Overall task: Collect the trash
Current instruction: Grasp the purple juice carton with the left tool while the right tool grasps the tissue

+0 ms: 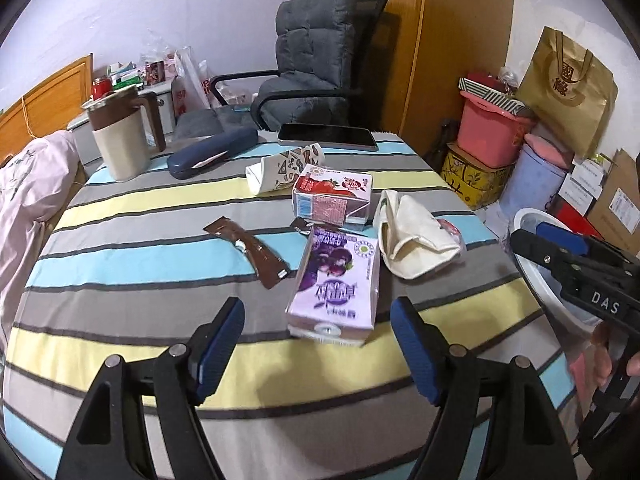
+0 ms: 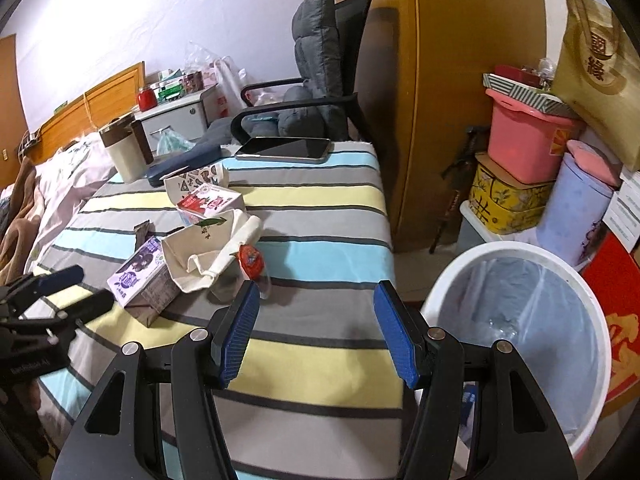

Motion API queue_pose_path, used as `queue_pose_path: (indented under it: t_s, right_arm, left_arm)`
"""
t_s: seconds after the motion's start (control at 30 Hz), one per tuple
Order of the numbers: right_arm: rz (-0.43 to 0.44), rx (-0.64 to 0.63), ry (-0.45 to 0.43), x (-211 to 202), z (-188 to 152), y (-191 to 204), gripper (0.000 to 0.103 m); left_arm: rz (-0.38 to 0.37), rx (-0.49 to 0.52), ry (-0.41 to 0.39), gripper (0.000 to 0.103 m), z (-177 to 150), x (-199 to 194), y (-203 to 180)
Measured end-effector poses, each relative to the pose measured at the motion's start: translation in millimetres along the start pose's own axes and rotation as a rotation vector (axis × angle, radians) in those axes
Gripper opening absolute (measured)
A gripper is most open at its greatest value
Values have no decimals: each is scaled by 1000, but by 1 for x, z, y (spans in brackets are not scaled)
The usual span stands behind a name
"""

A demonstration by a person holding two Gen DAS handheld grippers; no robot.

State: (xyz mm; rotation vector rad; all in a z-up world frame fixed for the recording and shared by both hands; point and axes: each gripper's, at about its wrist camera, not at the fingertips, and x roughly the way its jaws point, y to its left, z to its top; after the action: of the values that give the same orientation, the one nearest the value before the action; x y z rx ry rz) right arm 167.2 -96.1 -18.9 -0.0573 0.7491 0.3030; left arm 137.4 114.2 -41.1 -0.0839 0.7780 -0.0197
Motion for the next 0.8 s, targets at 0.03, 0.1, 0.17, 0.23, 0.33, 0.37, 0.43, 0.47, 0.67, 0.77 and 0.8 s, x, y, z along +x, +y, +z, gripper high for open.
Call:
queue_pose_path:
  t_s: [0.03, 0.1, 0.17, 0.23, 0.33, 0.37, 0.43, 0.47, 0.67, 0.77, 0.8]
  right_arm:
    - [2, 2, 2, 1, 1, 0, 61]
    - [4, 3, 5, 4, 3, 1, 61]
    - [5, 1, 7, 6, 4, 3, 61]
    - [7, -4, 6, 8, 6, 4, 61]
    - [12, -6, 13, 13, 9, 7, 61]
    - [15, -5, 16, 15, 10, 8, 61]
    - [23, -6, 19, 18, 12, 8, 61]
    - [26, -7, 21, 19, 13, 9, 61]
    - [52, -11, 32, 28, 19, 16, 61]
    - [74, -6, 49, 34, 21, 18, 61]
    - [80, -9, 49, 35, 22, 20, 61]
  left_arm:
    - [-4, 5, 4, 78, 2, 3, -1]
    - [-10, 12, 15, 78, 5, 10, -1]
    - [-11, 27, 30, 78, 7, 16, -2]
    - [-18, 40, 35, 78, 10, 22, -4]
    - [-25, 49, 52, 78, 12, 31, -4]
    - [-19, 50, 60, 77, 12, 33, -4]
    - [-19, 62, 61, 75, 12, 35, -5]
    - [-23, 66, 63, 68, 12, 35, -5]
    - [-36, 67, 63, 56, 12, 34, -2]
    - [-25, 42, 57, 56, 11, 31, 5]
    - [-24, 32, 53, 56, 11, 30, 8]
